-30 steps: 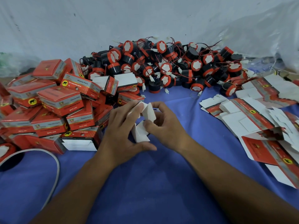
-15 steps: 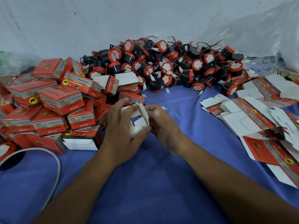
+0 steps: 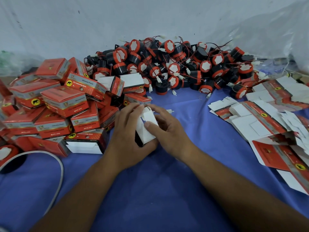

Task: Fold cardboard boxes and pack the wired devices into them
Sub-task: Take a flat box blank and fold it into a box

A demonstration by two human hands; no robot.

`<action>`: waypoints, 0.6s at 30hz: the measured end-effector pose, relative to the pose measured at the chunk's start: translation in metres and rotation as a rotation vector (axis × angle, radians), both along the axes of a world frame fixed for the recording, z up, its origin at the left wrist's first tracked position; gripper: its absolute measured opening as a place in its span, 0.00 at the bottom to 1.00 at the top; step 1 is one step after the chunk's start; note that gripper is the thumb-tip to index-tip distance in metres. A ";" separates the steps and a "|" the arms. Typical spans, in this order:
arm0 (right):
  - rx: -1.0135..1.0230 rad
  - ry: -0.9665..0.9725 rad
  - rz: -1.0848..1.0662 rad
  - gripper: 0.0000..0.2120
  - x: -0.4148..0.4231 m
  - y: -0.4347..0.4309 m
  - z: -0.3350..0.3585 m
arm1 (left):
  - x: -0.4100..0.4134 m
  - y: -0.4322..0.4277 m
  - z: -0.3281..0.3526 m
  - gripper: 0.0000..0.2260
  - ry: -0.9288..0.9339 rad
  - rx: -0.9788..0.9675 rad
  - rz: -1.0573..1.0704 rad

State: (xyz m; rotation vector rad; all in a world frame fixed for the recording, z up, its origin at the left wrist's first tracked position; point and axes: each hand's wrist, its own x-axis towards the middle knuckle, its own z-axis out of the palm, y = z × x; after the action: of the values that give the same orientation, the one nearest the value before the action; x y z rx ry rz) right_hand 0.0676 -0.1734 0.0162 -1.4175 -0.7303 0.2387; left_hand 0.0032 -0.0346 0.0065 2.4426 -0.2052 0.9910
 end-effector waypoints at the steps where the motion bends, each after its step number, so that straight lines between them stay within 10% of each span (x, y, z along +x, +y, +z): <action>1: -0.006 -0.012 0.000 0.21 0.001 0.000 0.000 | -0.001 0.001 0.000 0.35 -0.002 0.016 -0.019; 18: -0.221 -0.245 -0.114 0.23 0.006 -0.003 -0.008 | 0.000 0.004 -0.005 0.33 0.089 0.003 -0.076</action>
State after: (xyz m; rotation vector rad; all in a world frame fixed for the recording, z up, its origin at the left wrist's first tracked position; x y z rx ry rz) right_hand 0.0734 -0.1761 0.0086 -1.7131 -0.8395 0.0574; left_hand 0.0028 -0.0309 0.0016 2.4558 -0.2675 0.8480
